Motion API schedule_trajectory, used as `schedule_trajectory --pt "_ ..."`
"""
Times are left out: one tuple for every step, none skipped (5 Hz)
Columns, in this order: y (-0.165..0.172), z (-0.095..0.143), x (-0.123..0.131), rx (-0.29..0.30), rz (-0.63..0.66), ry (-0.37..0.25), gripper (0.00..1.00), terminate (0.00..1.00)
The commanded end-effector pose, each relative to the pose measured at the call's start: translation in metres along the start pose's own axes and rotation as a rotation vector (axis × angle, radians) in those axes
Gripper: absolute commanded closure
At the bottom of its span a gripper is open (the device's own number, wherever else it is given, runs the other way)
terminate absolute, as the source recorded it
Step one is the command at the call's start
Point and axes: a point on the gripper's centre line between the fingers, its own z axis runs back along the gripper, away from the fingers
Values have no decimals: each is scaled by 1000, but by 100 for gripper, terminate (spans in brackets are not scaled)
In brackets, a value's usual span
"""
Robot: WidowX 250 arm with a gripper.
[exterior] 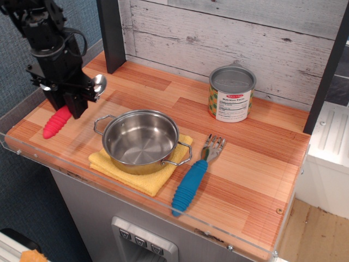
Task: Move the red spoon to the left of the pot
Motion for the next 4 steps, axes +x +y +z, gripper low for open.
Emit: schedule_trajectory --pt "-1 8 -18 23 -34 -39 100 0" --pt "-4 3 -20 29 -42 -30 100 0" --pt "-2 -3 -20 16 -38 -32 100 0" --pt "1 -7 -20 26 -38 -32 100 0"
